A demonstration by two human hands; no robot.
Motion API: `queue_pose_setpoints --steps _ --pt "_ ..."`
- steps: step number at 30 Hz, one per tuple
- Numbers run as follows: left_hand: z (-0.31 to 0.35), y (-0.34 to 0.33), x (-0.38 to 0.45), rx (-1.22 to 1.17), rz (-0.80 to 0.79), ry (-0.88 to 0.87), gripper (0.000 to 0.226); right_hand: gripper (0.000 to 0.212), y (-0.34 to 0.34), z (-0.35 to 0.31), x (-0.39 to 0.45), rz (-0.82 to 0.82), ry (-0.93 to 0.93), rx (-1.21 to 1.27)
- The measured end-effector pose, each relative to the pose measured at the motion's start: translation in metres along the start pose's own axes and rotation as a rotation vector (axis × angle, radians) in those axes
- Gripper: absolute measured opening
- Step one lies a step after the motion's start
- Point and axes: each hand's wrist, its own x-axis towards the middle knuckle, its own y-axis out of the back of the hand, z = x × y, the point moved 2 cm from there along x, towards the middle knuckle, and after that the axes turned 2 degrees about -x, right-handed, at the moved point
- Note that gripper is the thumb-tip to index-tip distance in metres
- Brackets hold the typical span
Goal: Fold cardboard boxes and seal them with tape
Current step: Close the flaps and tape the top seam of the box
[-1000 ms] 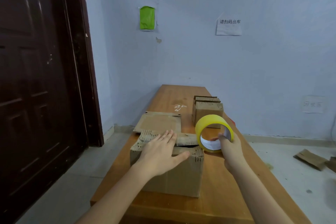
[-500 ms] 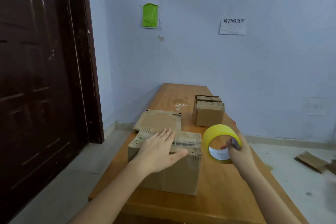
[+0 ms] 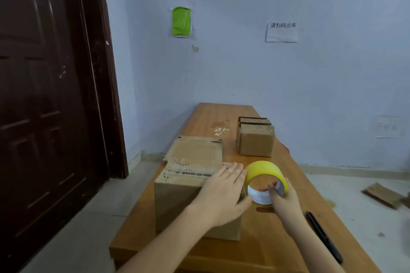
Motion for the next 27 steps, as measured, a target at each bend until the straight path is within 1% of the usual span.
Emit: queue_pose_setpoints --steps 2,3,5,8,11,14,18,21,24,27 --pt "0.004 -0.007 0.004 -0.024 0.034 0.024 0.089 0.006 -0.001 0.003 0.001 -0.031 -0.029 0.035" --pt "0.004 -0.009 0.004 -0.035 0.046 0.039 0.090 0.006 -0.001 0.006 0.001 -0.048 -0.031 0.032" --pt "0.004 -0.009 0.003 -0.047 0.069 0.047 0.084 0.010 -0.001 0.013 0.004 -0.049 0.001 -0.017" --pt "0.001 -0.006 0.003 -0.058 0.058 0.053 0.065 0.013 0.000 0.017 0.004 -0.072 0.084 -0.047" --pt "0.001 -0.004 0.002 -0.058 0.041 0.056 0.066 0.018 0.003 0.021 0.002 -0.109 0.123 -0.019" --pt "-0.001 0.002 0.002 -0.117 -0.014 0.079 0.071 0.019 0.004 0.021 0.002 -0.087 0.139 0.031" --pt "-0.005 0.008 0.005 -0.205 -0.054 0.121 0.074 0.008 0.003 0.017 0.005 -0.045 0.177 0.082" --pt "0.001 0.004 0.002 -0.113 -0.014 0.073 0.073 0.002 0.004 0.011 0.001 -0.038 0.216 0.144" --pt "0.004 0.001 0.001 -0.089 0.049 0.069 0.069 0.011 0.006 0.000 0.005 0.018 0.258 0.164" --pt "0.004 0.001 0.003 -0.087 0.071 0.068 0.068 0.022 0.008 -0.010 0.012 0.038 0.350 0.074"
